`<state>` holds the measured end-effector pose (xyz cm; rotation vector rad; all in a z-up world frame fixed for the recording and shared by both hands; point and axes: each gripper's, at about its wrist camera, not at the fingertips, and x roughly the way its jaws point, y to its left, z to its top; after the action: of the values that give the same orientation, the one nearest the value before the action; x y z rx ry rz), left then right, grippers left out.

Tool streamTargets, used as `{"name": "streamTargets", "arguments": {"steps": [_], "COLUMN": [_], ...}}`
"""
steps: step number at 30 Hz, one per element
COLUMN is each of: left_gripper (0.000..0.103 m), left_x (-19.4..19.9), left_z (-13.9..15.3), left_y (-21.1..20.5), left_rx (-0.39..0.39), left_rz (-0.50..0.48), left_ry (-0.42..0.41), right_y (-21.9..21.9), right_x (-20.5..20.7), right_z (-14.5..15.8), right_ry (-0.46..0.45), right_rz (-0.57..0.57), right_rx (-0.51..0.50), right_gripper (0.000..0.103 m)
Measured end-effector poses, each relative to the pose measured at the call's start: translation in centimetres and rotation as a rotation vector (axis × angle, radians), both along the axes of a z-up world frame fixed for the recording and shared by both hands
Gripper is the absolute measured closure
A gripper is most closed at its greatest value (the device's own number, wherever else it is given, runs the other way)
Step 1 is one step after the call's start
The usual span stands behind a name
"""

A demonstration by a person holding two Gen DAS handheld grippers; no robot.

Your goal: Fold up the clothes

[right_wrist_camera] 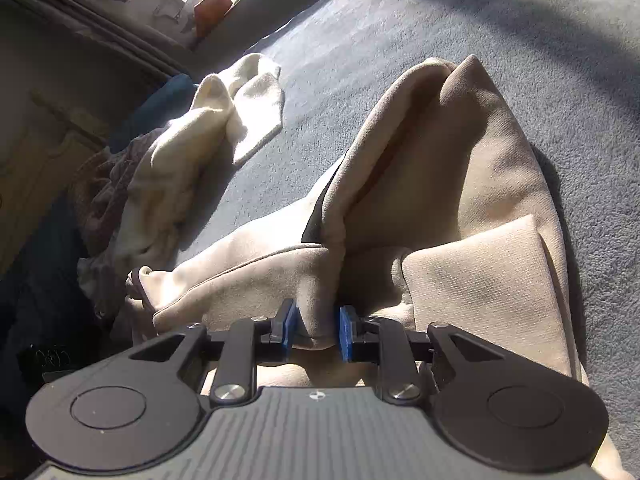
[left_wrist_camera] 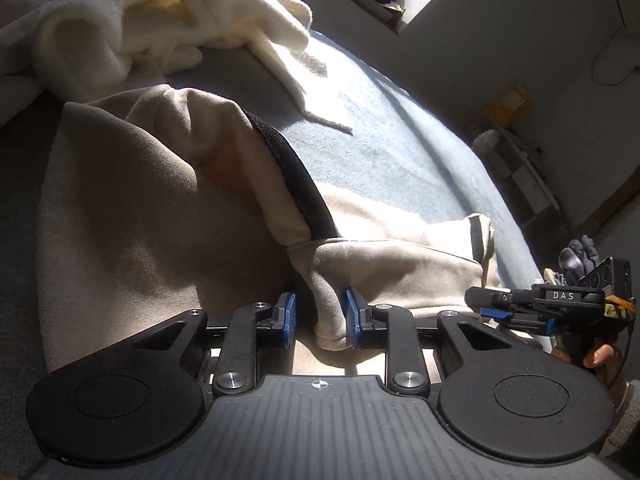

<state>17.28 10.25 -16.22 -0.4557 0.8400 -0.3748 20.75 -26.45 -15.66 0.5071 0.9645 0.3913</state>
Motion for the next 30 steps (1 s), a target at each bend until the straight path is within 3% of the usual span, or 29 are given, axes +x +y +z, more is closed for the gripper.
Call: {"name": "streamTargets", "arguments": {"steps": [2,4,8,11,13,16,17,18,19,21,26,30], "left_gripper": [0.068,0.068,0.064,0.060,0.058,0.058,0.054,0.052,0.051,0.048,0.047,0.047], "left_x": [-1.0,-2.1,-2.9,-1.7,-0.9,-0.5,-0.5,-0.4,-0.3,-0.1,-0.9,-1.5], "left_z": [1.4,2.8,5.9,6.7,5.4,1.4,-0.1,-1.3,-1.2,-0.8,-0.5,0.4], "left_y": [0.0,0.1,-0.6,-3.5,-5.9,-6.4,-6.4,-6.4,-5.9,-5.3,-5.7,-6.0], "left_rx": [0.098,0.192,0.301,0.370,0.447,0.539,0.568,0.586,0.556,0.522,0.555,0.588], "left_rz": [0.001,0.006,0.040,-0.036,-0.121,-0.150,-0.156,-0.159,-0.147,-0.132,-0.123,-0.117], "left_ry": [-0.055,-0.128,-0.296,-0.377,-0.391,-0.357,-0.343,-0.330,-0.321,-0.300,-0.318,-0.354], "right_y": [0.3,0.6,1.8,4.5,6.3,7.9,8.2,8.6,8.8,8.9,8.8,8.1], "right_x": [-0.6,-1.2,-2.1,-1.7,-1.5,-1.8,-1.9,-2.1,-2.2,-2.4,-2.7,-2.9], "right_z": [1.4,2.9,5.7,6.8,6.0,2.4,1.0,-0.4,-1.4,-0.9,0.6,2.5], "right_ry": [-0.066,-0.132,-0.285,-0.394,-0.427,-0.457,-0.465,-0.473,-0.477,-0.466,-0.463,-0.515], "right_rz": [0.015,0.030,0.059,0.118,0.172,0.248,0.272,0.295,0.311,0.301,0.286,0.236], "right_rx": [-0.078,-0.155,-0.297,-0.334,-0.357,-0.458,-0.497,-0.537,-0.567,-0.569,-0.561,-0.529], "right_gripper": [0.062,0.062,0.063,0.064,0.065,0.066,0.076,0.076,0.076,0.076,0.075,0.075]}}
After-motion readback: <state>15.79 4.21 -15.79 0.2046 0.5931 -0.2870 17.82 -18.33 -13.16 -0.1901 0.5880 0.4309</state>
